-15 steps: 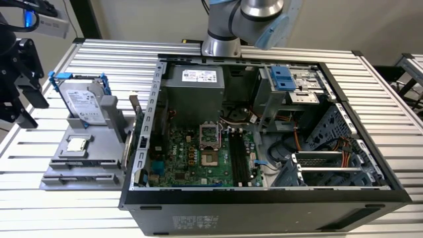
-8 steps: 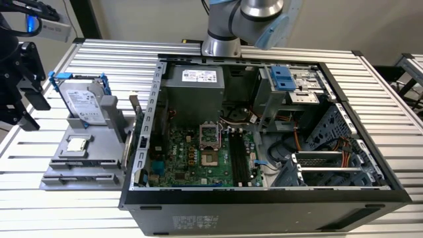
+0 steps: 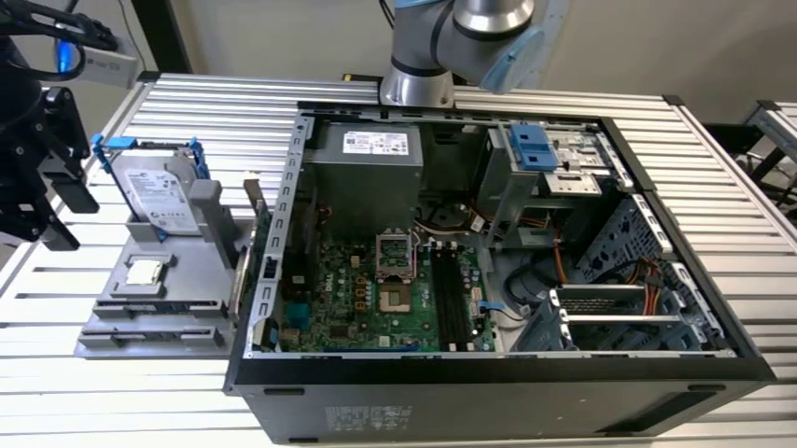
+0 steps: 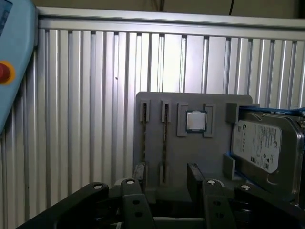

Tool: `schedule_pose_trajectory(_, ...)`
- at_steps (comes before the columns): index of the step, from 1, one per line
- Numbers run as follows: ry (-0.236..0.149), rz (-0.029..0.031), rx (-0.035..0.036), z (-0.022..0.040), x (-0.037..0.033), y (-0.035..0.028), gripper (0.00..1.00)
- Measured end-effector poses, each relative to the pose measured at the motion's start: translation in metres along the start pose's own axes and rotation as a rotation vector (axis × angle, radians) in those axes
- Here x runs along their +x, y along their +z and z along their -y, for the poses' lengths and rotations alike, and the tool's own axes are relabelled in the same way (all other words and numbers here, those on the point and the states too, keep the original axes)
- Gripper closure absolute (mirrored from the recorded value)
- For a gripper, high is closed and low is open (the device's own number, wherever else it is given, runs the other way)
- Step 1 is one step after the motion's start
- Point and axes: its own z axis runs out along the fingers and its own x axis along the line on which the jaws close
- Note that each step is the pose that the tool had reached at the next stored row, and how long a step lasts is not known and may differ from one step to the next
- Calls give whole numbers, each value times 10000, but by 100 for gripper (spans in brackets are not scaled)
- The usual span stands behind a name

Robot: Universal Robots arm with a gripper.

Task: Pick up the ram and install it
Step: 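Pick up the ram and move it above insertion slot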

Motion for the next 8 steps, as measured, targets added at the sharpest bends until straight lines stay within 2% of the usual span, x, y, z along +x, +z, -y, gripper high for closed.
schedule_pose_trajectory(8,1,-4,0,-1,1,73,0)
